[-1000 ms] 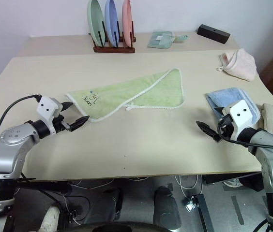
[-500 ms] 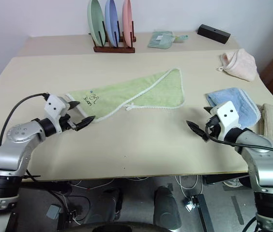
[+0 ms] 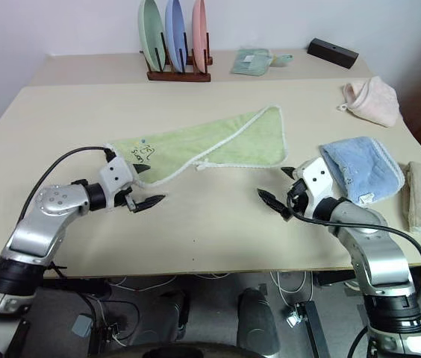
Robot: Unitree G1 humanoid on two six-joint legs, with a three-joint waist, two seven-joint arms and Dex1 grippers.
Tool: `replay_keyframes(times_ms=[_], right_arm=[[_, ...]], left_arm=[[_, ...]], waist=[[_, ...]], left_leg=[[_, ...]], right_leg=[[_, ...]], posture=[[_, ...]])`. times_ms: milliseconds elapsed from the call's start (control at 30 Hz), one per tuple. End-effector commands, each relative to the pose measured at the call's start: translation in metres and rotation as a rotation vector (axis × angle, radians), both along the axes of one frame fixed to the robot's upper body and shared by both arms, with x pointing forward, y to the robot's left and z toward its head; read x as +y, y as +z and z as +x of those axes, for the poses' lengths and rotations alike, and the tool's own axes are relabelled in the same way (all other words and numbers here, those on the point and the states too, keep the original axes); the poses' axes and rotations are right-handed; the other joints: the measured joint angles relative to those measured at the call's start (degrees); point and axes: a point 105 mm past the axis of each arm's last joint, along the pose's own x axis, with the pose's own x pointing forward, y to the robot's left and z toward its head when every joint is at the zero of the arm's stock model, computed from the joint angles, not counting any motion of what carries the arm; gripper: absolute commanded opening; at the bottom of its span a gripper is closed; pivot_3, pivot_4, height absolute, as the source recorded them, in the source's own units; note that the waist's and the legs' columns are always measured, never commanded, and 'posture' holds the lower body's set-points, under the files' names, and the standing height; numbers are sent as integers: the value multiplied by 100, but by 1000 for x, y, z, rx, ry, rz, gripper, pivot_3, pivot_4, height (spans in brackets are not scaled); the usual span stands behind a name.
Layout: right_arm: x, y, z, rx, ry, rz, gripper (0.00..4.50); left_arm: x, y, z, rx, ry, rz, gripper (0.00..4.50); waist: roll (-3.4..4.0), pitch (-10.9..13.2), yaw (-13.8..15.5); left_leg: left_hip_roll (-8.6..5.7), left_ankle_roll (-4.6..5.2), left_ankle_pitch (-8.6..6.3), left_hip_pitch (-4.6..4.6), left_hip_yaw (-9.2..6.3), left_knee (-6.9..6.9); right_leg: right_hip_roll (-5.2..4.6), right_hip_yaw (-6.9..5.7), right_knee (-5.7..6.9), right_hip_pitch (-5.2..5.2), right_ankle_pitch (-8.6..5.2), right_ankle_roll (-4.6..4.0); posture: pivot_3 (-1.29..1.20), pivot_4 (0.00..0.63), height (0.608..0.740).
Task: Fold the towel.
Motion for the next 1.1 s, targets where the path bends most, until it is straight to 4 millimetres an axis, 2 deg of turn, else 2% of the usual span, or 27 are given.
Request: replay_keyframes(times_ms=[33,167,267,367,467,700,733,833,900,1000,1100], right_arm=[[4,12,1,-56,-3,-4,4500],[11,15,6,-78,3,0,4500],[16,17,10,-93,4,1,4500],[18,18,11,-100,7,1,4500],[18,18,11,-102,7,-1,4500],[16,18,8,-106,-8,-8,4500],[16,17,7,-106,-9,-8,4500],[17,17,7,-105,-11,-9,4500],[16,18,8,-115,-17,-17,4500],[15,30,14,-153,-33,-23,4500],[7,36,23,-191,-67,-84,4500]], left_arm=[[11,-11,6,3,40,81,4471],[14,-19,17,12,92,66,4471],[8,-21,28,22,124,-17,4471],[8,-25,38,20,146,-11,4471],[11,-26,45,19,161,-12,3625],[8,-26,44,10,113,-22,192],[9,-26,44,6,112,-18,56],[12,-22,43,-19,106,24,56],[12,-11,39,-60,75,37,56],[12,8,23,-87,20,-21,56],[25,10,1,-60,5,-25,56]], waist=[[0,0,-36],[3,-3,-17],[4,-6,13],[3,-8,29],[2,-9,5],[4,-9,-38],[4,-9,-33],[4,-9,-39],[4,-9,-47],[5,-8,-73],[4,-7,-86]], left_leg=[[0,0,0,1,0,-1],[1,0,0,9,0,1],[1,-1,1,12,0,6],[-1,-1,1,12,-2,13],[-2,-1,1,14,-3,12],[0,-1,1,21,-3,6],[0,-1,1,20,-3,6],[0,-1,1,19,-3,5],[0,-1,1,19,-3,4],[1,-1,1,13,-2,0],[1,-1,1,3,-2,0]], right_leg=[[0,0,2,-2,0,0],[1,0,12,2,0,0],[0,0,14,9,0,0],[0,0,13,14,1,0],[0,-1,14,15,1,0],[1,0,21,12,1,0],[1,0,20,12,1,0],[1,0,19,12,1,0],[1,0,20,9,1,0],[1,0,20,0,1,0],[1,1,20,-11,1,0]], posture=[[0,150,740],[0,150,740],[0,150,740],[0,150,740],[0,150,740],[0,150,740],[0,150,740],[0,150,740],[0,150,740],[0,150,740],[0,150,740]])
